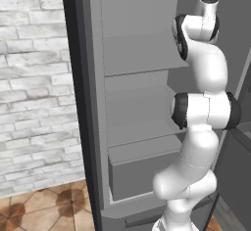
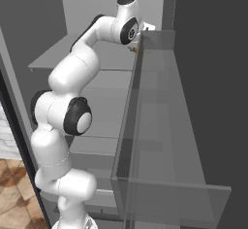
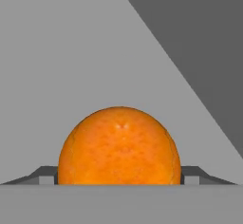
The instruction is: Open the fridge, remove the orange, carrot, and steak, and place them on any counter.
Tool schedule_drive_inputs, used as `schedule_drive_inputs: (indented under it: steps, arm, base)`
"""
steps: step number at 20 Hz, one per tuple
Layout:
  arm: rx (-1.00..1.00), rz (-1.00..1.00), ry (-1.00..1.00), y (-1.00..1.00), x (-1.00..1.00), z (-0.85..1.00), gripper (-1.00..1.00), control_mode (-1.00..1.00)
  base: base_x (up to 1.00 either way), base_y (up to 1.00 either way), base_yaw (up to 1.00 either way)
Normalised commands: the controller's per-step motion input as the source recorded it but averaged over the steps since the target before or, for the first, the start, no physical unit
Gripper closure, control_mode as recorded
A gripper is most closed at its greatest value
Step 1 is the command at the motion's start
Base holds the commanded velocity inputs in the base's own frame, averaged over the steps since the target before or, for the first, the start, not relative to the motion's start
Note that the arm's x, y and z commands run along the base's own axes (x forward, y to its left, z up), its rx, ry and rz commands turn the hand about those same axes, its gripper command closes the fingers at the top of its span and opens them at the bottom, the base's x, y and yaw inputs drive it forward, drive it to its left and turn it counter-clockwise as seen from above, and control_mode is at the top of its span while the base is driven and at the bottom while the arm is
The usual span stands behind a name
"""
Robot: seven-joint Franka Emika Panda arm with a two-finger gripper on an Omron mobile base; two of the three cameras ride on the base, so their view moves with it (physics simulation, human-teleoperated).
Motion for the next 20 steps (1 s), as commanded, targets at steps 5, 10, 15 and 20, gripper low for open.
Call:
schedule_drive_inputs:
  steps: [5,10,15,20]
  arm:
    - [0.00,0.00,-0.25,0.08,-1.00,-0.02,1.00,-1.00]
    - [0.00,0.00,-0.12,0.26,-1.00,0.14,1.00,-1.00]
    - [-0.01,0.00,-0.05,0.42,-1.00,0.41,1.00,-1.00]
    - [-0.04,0.01,0.00,0.49,-1.00,0.29,1.00,-1.00]
  base:
    - [0.00,0.00,0.00]
    - [0.00,0.00,0.00]
    - [0.00,0.00,0.00]
    - [0.00,0.00,0.00]
